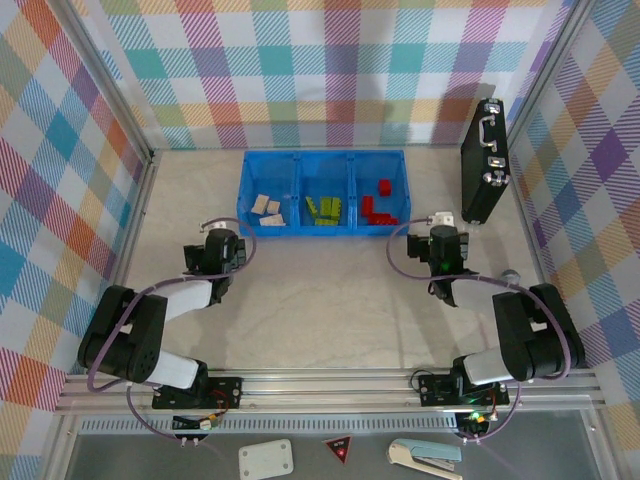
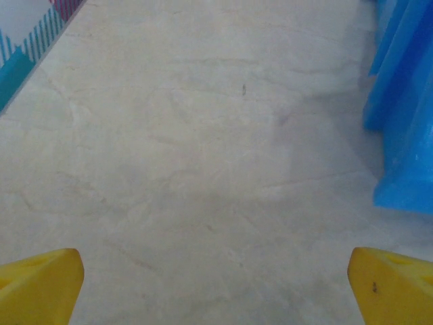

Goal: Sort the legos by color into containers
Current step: Reset both arms

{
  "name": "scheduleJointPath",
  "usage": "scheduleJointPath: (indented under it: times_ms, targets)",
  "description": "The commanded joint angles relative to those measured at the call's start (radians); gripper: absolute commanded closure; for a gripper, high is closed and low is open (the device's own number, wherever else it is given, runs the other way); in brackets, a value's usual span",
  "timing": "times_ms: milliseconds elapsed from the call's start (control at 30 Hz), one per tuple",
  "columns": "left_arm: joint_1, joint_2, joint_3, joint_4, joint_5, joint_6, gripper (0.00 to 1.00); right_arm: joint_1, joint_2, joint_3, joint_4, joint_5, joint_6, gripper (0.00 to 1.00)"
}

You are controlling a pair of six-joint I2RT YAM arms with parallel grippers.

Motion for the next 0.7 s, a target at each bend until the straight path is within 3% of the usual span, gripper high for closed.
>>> scheduleJointPath:
  times_ms: [0, 133, 267, 333, 467, 667]
  targets:
    - [0.045, 0.031, -0.013, 0.232, 0.099, 0.045, 0.00, -0.053, 0.023, -0.044, 0.206, -0.111, -0.026, 0.01]
    - [0.126, 0.074, -0.045, 0.319, 0.279, 0.014, 0.00, -0.130, 0.057, -0.049, 0.237, -0.233, 0.021, 0.01]
    - [0.135, 0.120, -0.092, 0.452, 0.356, 0.039, 0.00, -0.160, 0.130, -0.072, 0.357, -0.315, 0.016, 0.01]
    - [0.137, 0.117, -0.086, 0.433, 0.361, 0.034, 0.00, -0.161, 0.111, -0.055, 0.284, -0.321, 0.020, 0.01]
    - [0.137, 0.118, -0.082, 0.426, 0.362, 0.037, 0.00, -0.163, 0.116, -0.049, 0.288, -0.268, 0.042, 0.01]
    - [0.137, 0.115, -0.087, 0.432, 0.361, 0.040, 0.00, -0.169, 0.115, -0.040, 0.263, -0.288, 0.046, 0.01]
